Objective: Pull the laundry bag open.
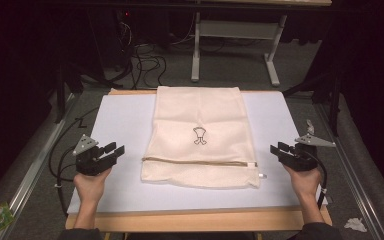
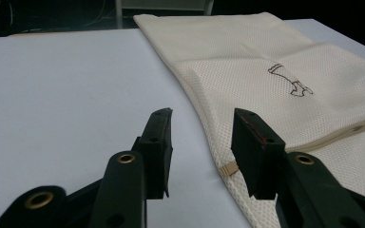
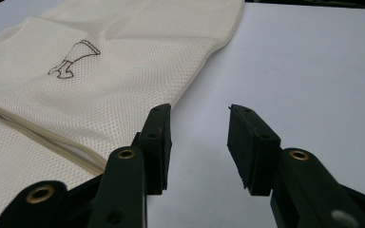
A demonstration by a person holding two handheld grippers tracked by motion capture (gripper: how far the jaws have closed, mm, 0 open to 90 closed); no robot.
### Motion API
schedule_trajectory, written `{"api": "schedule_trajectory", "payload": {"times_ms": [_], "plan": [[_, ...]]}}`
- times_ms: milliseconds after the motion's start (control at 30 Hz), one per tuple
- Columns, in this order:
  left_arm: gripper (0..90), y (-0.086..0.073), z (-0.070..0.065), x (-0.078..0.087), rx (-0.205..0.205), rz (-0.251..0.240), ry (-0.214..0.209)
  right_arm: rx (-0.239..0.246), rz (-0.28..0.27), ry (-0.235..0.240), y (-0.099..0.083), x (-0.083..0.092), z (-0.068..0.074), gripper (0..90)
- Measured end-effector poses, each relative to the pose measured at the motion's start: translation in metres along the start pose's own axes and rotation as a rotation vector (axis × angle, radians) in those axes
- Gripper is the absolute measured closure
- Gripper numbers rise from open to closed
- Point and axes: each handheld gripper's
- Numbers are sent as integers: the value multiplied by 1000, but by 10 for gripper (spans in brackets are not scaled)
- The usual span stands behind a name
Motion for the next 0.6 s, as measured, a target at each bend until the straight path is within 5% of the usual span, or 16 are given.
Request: {"api": "schedule_trajectory", "payload": {"times_ms": [600], "plan": [[571,-4,11,-12,31,23,38,-53,2,-32,-11,-2,-20,611]]}}
Point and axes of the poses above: each handheld gripper's, and its own axes: x roughly backward along the jaws, y roughly out of its top, z roughly to its left, and after that the axes turned 2 degrees about -z, right-handed
